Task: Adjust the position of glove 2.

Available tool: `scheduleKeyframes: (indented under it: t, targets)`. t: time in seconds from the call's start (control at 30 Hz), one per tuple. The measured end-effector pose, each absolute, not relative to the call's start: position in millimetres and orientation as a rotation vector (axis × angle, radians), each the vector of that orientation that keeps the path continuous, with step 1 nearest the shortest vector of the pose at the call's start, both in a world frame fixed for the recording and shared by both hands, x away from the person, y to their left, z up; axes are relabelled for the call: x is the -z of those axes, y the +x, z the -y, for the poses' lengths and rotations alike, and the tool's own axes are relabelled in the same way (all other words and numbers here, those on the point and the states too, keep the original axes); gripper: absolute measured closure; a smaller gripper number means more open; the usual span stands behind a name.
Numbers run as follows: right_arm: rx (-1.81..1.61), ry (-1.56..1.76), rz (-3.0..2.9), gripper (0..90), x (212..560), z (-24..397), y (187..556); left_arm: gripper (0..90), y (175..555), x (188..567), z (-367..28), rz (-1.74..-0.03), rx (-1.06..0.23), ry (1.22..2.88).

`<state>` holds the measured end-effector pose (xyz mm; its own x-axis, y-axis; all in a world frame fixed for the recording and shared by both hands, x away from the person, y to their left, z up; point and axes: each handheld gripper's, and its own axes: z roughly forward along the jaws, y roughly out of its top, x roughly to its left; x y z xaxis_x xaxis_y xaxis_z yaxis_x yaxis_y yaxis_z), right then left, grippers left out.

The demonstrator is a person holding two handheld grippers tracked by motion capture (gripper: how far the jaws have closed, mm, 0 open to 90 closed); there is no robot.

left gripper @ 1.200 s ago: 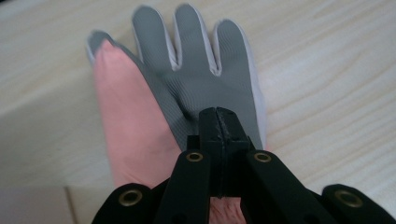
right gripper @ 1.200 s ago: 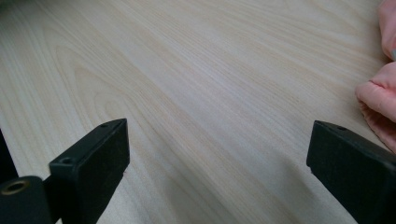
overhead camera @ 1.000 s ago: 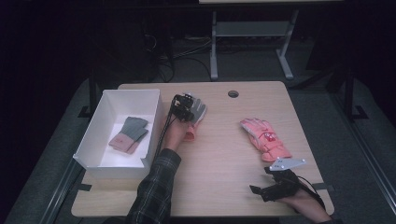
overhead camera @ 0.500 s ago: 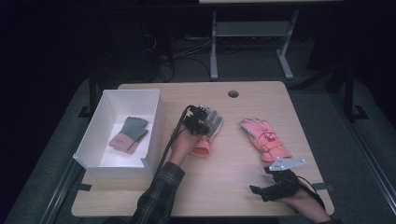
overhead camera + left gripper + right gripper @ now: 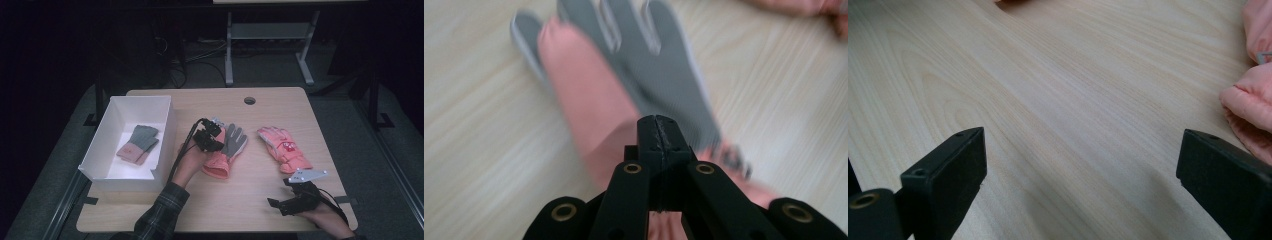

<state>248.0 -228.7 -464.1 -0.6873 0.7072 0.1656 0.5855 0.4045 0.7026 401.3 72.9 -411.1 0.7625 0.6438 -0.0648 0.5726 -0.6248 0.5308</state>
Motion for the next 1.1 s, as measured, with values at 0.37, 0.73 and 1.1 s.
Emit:
scheduleKeyframes:
  t: [0.37, 0.73, 1.1]
  targets:
    - [-1.146, 1.171, -2.493, 5.5, 464.7, 229.4, 248.1, 89.8, 379.5, 418.4, -80.2, -0.808, -0.047, 2.435]
    - [-1.144, 1.174, -2.485, 5.5, 464.5, 231.8, 248.9, 89.8, 356.3, 421.2, -47.5, -0.633, 0.118, 2.452]
    - [-1.152, 1.170, -2.481, 3.9, 461.2, 234.2, 248.0, 89.8, 343.7, 421.4, -22.0, -0.532, 0.149, 2.449]
